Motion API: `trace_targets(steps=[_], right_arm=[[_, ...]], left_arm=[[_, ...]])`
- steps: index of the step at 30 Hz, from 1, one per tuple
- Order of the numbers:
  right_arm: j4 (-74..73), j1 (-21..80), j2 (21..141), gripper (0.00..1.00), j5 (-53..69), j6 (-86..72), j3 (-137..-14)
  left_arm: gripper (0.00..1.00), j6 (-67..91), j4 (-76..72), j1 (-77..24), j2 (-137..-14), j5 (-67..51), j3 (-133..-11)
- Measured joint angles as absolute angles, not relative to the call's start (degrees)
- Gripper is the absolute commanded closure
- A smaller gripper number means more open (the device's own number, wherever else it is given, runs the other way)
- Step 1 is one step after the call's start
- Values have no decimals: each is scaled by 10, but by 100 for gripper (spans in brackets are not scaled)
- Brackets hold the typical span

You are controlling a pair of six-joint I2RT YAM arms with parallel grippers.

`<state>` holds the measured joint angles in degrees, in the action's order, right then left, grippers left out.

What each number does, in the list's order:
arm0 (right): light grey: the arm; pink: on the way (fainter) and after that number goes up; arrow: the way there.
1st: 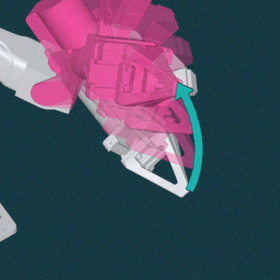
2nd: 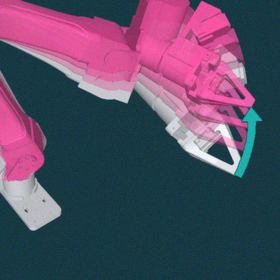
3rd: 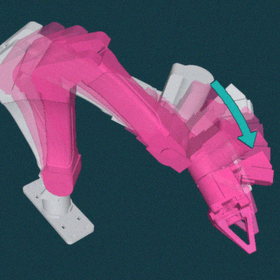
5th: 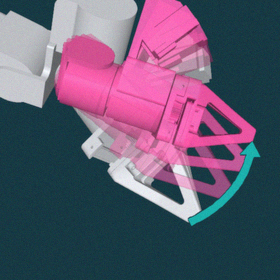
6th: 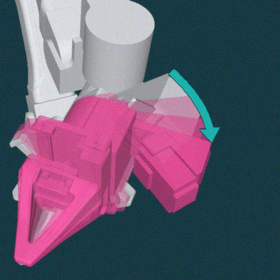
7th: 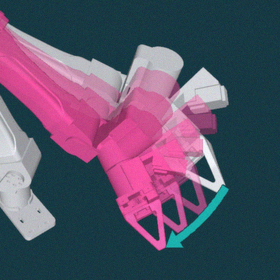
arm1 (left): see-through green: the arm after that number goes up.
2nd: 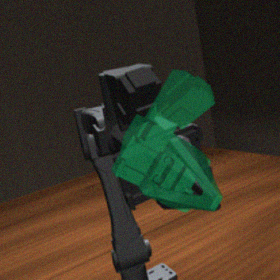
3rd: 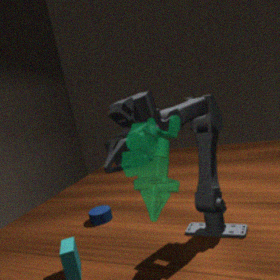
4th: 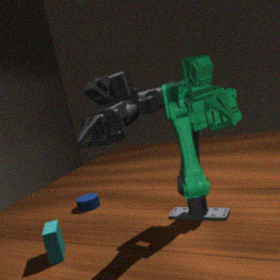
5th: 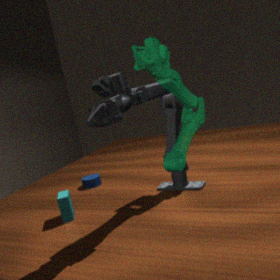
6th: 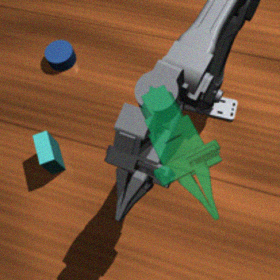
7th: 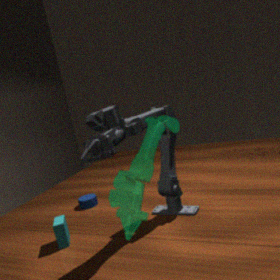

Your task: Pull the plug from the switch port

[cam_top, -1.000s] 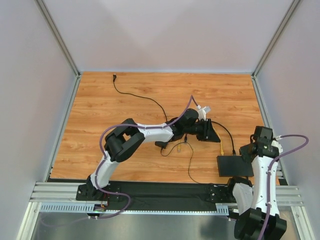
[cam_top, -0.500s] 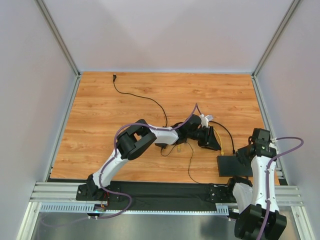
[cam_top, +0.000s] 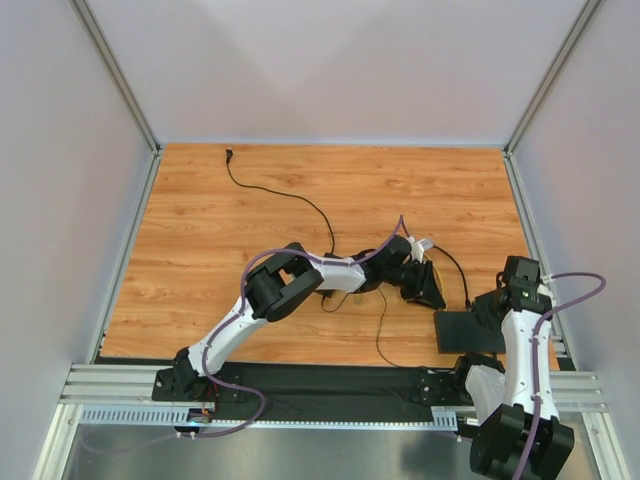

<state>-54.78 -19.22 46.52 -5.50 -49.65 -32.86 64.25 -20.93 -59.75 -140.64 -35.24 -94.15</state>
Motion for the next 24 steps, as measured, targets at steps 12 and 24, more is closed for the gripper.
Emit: trace_targets(steps=[12, 24], right_arm=[[-535, -192, 480, 85, -55, -495, -309], [-528, -192, 480, 89, -55, -494, -309]], left_arm=[[58, 642, -180, -601, -1423, -343, -968], [73, 637, -170, -606, -1426, -336, -972]])
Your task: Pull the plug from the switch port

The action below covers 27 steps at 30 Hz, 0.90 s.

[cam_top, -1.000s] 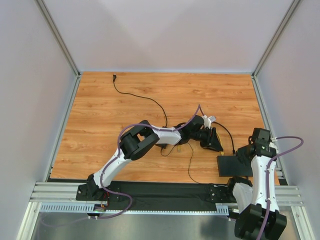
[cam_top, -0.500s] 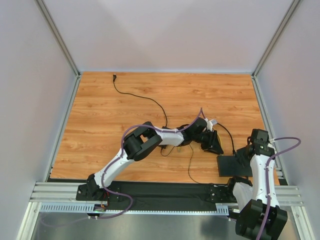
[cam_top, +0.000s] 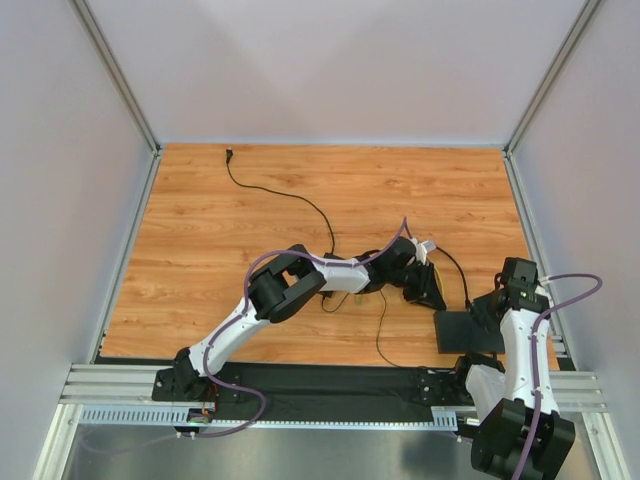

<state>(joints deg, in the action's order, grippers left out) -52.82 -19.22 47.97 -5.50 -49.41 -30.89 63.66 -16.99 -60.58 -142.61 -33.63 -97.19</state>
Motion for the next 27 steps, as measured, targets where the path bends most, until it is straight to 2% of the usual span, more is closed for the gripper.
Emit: trace_targets(steps=[4, 6, 7, 12, 15, 18, 19, 22, 27], right_arm=[[-528, -192, 480, 89, -55, -494, -307], [-527, -192, 479, 89, -55, -494, -306], [-526, -192, 479, 90, -55, -494, -304], [-526, -191, 479, 93, -55, -494, -300], [-525, -180, 479, 91, -53, -486, -300], [-522, -148, 474, 80, -44, -478, -300], [-521, -133, 471, 72, -44, -476, -300], [-520, -81, 466, 59, -50, -478, -300], [-537, -29, 476, 51, -69, -486, -311]], left_arm=[[84, 636, -164, -607, -1426, -331, -976], [98, 637, -159, -608, -1426, -330, -980], [100, 637, -157, -608, -1426, -328, -980], [100, 641, -157, -608, -1426, -322, -980], [100, 645, -170, -610, -1423, -311, -970], [100, 655, -193, -612, -1414, -293, -945], [100, 657, -199, -612, -1412, -288, -941], [100, 659, -209, -611, -1411, -280, -935], [100, 668, -233, -610, -1387, -264, -877]])
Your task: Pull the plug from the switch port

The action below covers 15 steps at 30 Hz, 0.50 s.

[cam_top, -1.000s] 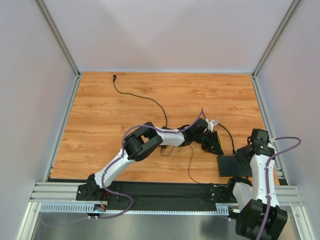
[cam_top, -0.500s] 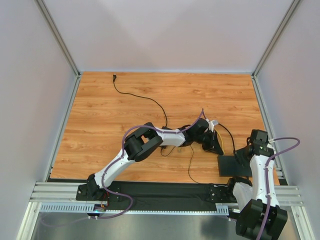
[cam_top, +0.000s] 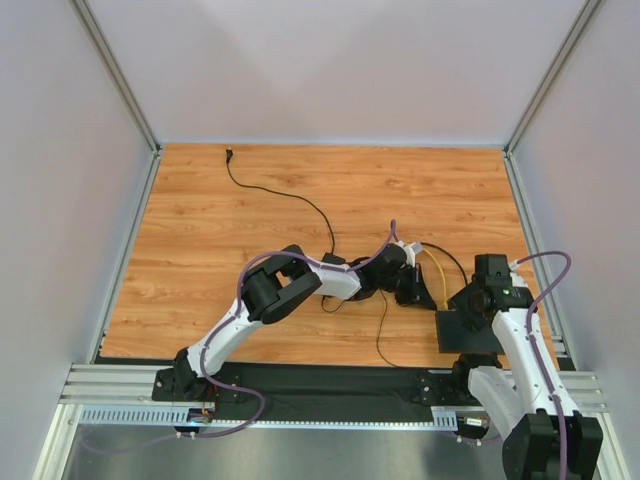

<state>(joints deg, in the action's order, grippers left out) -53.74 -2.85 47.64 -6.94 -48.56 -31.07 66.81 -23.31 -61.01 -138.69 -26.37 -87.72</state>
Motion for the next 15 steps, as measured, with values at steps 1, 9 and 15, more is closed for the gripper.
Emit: trace_targets(steps=[1, 9, 15], right_arm=[[-543, -22, 479, 50, -77, -488, -316], [-568, -8, 479, 46, -112, -508, -334], [-578, -8, 505, 44, -142, -512, -353]], left_arm=[[100, 667, -234, -610, -1381, -260, -868], [100, 642, -219, -604, -1342, -249, -822], [50, 616, -184, -601, -1345, -270, -859]])
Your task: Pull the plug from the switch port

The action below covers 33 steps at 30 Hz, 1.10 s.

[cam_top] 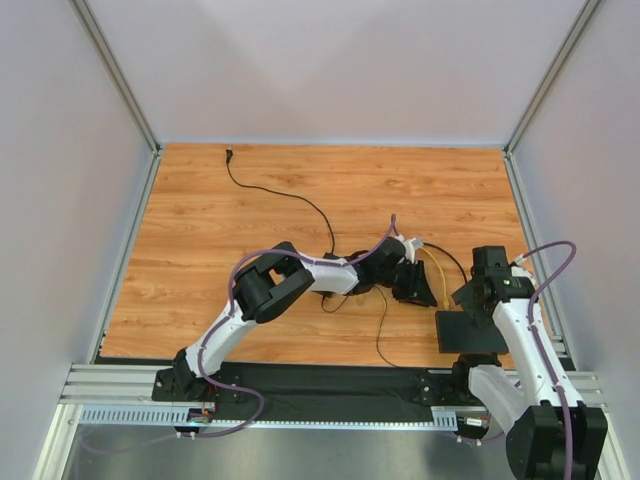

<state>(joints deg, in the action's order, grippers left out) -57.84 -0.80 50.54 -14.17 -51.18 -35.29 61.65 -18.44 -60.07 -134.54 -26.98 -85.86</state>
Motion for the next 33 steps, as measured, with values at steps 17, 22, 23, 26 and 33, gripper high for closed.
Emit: trace_targets(steps=[17, 22, 23, 26, 33], right_arm=[[-549, -8, 524, 49, -154, -512, -363], [-548, -8, 524, 51, -163, -519, -363], [-548, -8, 524, 51, -165, -521, -363], [-548, -8, 529, 52, -173, -522, -363], [-546, -8, 545, 53, -174, -520, -363]], left_arm=[[46, 628, -129, -595, -1432, -279, -1024], [61, 628, -121, -588, -1449, -277, -1047], [64, 630, -121, -587, -1453, -277, -1051], [77, 629, -117, -578, -1458, -276, -1057], [100, 613, -99, -554, -1459, -270, -1070]])
